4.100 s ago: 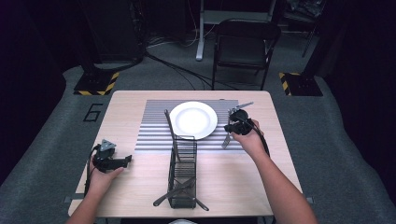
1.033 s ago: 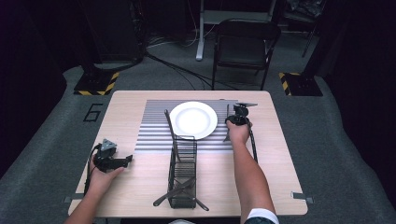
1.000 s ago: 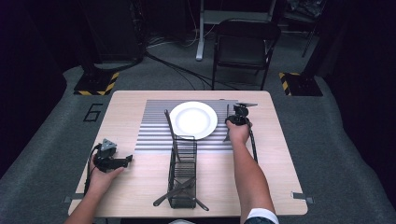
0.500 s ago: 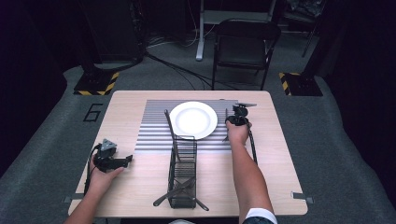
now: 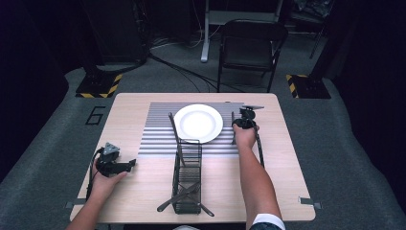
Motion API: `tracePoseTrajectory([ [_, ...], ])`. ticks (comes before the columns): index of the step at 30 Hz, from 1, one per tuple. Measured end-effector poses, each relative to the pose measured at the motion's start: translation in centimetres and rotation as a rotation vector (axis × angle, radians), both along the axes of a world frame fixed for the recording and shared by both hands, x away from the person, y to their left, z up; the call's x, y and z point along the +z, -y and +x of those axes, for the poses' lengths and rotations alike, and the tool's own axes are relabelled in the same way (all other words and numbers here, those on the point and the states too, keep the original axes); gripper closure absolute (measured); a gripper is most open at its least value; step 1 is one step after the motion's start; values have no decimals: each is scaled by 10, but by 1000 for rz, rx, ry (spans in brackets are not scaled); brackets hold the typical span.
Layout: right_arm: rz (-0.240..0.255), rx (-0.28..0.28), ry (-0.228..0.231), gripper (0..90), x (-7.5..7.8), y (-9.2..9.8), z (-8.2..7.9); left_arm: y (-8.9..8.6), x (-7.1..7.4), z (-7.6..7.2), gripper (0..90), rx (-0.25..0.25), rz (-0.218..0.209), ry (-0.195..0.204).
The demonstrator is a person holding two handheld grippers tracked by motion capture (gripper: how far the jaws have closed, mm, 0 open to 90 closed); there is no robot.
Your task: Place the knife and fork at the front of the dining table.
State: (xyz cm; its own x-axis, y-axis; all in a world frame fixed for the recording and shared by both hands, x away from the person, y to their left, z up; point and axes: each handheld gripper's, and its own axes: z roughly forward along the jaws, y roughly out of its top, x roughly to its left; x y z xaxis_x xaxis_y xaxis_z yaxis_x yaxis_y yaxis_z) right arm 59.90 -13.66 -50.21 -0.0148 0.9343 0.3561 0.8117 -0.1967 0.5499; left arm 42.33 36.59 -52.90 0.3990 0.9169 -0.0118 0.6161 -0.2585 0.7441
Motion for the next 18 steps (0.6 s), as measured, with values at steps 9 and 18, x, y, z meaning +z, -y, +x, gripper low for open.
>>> tracePoseTrajectory([
  [9,4,-3,-5,842,-1,4,1,0,0,0,147,0,0,0],
  [18,-3,0,-1,839,-2,6,0,0,0,0,147,0,0,0],
])
